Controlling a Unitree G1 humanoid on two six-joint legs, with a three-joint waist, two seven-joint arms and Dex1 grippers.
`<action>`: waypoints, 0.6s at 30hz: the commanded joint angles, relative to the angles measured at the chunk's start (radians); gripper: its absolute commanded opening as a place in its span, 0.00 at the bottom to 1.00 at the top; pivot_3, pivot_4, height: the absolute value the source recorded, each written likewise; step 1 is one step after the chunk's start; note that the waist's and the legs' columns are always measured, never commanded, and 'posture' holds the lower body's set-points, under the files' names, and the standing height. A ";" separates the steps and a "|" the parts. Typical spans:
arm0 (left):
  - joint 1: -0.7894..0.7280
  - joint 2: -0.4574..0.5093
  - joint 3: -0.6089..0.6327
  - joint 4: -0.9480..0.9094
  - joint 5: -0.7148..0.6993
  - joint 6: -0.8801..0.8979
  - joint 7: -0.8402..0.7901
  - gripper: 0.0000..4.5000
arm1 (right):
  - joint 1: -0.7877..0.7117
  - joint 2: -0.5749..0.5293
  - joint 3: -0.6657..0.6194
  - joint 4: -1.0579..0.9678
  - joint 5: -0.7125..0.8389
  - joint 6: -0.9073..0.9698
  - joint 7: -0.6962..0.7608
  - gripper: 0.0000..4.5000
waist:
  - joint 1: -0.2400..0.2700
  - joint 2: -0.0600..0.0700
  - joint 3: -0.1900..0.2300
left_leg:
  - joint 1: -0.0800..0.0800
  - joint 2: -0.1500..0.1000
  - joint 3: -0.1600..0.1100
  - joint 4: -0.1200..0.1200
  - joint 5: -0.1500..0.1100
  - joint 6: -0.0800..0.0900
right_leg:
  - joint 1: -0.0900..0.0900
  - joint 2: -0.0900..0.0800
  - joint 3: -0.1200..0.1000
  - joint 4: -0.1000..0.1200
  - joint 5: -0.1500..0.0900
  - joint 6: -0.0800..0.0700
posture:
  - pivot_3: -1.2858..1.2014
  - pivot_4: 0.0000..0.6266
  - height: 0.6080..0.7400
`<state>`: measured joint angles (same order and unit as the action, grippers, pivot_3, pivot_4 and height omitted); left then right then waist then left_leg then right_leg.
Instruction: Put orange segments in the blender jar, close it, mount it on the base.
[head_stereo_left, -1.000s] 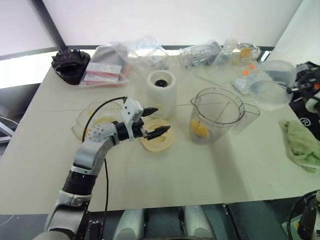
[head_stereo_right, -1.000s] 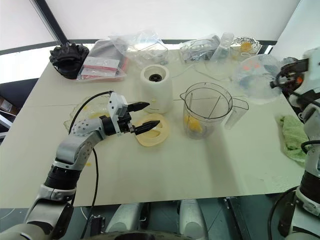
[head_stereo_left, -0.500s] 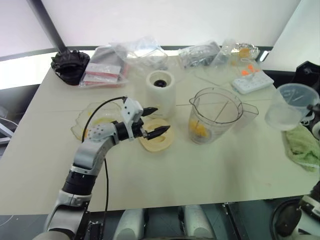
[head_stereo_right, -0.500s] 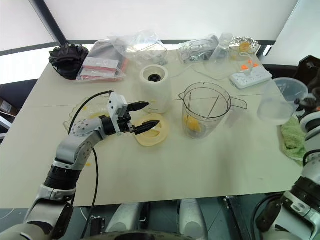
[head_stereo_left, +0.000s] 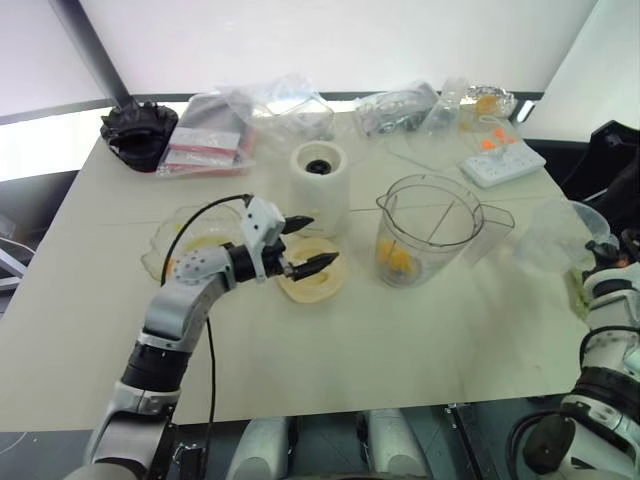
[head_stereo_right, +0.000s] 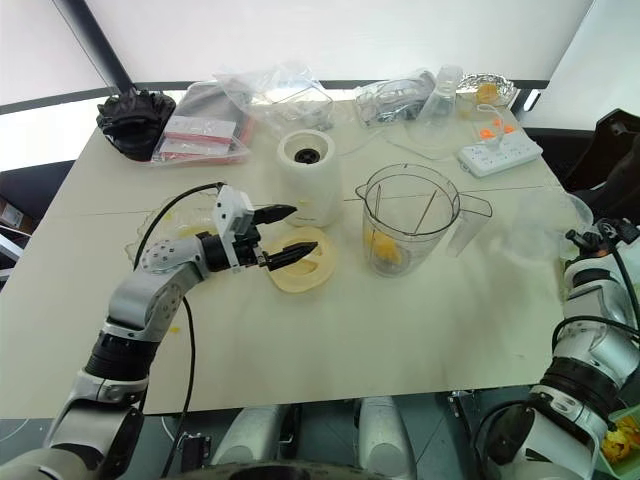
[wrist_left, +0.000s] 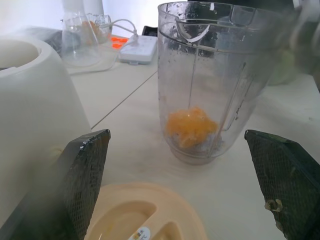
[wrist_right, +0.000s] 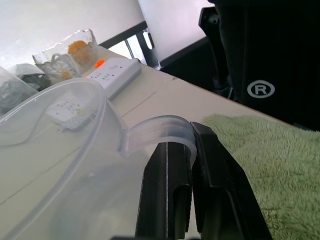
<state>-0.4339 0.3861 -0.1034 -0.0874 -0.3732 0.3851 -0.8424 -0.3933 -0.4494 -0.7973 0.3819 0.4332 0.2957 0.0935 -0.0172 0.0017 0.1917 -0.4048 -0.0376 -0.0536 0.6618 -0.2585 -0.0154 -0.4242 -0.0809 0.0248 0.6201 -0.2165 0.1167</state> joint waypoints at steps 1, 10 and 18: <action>0.002 0.006 0.013 -0.051 -0.009 -0.002 0.007 1.00 | -0.035 -0.029 0.002 0.041 0.008 -0.092 0.000 0.01 | 0.000 0.000 0.000 | 0.000 0.000 0.000 0.000 0.000 0.000 | 0.000 0.000 0.000 0.000 0.000 0.000 | 0.52 0.24 1.00; 0.008 0.011 0.012 -0.060 -0.009 -0.003 0.014 1.00 | -0.016 -0.038 0.030 0.139 0.021 -0.169 0.024 0.01 | 0.000 0.000 0.000 | 0.000 0.000 0.000 0.000 0.000 0.000 | 0.000 0.000 0.000 0.000 0.000 0.000 | 0.52 0.24 1.00; 0.015 0.013 0.004 -0.069 -0.008 -0.001 0.014 1.00 | 0.036 -0.035 0.066 0.161 0.011 -0.182 0.038 0.14 | 0.000 0.000 0.000 | 0.000 0.000 0.000 0.000 0.000 0.000 | 0.001 0.000 0.000 0.000 0.000 0.000 | 0.52 0.24 1.00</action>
<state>-0.4238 0.3922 -0.1038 -0.1201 -0.3741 0.3863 -0.8261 -0.3636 -0.4586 -0.7296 0.5543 0.4363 0.1239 0.1247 -0.0174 0.0016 0.1916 -0.4043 -0.0376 -0.0539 0.6619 -0.2585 -0.0154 -0.4235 -0.0808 0.0249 0.6201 -0.2165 0.1166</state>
